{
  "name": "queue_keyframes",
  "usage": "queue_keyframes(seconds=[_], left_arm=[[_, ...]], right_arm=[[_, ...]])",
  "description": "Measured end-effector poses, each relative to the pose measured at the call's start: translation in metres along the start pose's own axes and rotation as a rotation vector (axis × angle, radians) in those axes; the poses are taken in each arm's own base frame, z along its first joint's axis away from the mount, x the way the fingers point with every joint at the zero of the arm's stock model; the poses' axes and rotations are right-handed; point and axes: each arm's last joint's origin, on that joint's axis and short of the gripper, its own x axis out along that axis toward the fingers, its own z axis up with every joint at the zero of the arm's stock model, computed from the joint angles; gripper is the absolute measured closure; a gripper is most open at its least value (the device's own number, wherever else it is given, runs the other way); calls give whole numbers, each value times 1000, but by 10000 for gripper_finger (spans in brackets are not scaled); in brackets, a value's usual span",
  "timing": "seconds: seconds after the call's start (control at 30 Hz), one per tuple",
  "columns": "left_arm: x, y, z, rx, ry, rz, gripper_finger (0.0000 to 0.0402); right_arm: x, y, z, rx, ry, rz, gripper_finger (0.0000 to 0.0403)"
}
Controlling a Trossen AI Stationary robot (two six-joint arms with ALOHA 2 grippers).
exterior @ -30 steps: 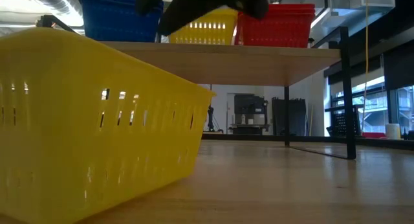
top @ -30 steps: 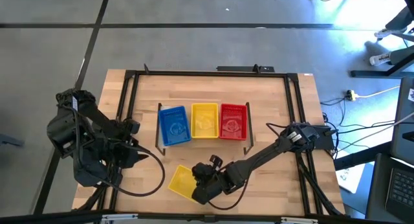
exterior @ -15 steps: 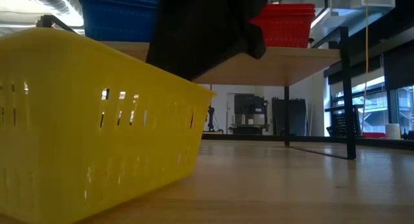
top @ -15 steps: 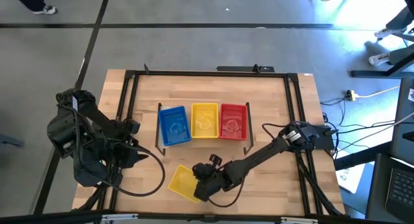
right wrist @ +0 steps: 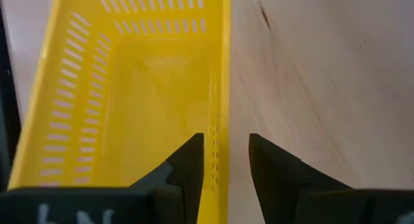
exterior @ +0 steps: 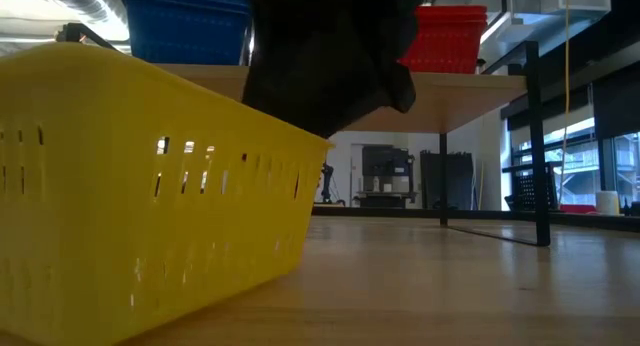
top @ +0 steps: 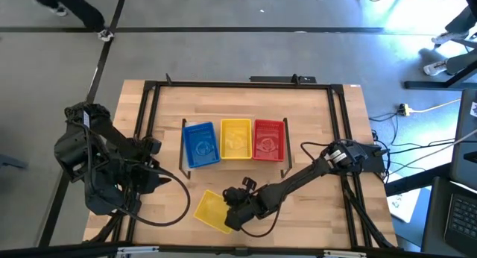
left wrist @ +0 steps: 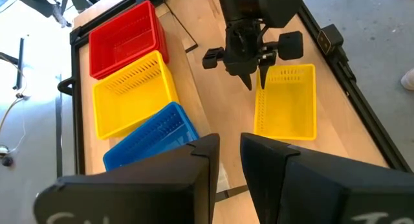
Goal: Stack baskets on shelf by color
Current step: Stack the yellow bin on top of the stacked yellow bins on the shelf
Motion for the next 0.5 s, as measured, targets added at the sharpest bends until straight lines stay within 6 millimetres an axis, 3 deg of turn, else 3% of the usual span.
queue_keyframes(seconds=[0.5], left_arm=[[0,0,0,0,0,0,347]], right_arm=[[18,0,-8,-2,34,-2,284]])
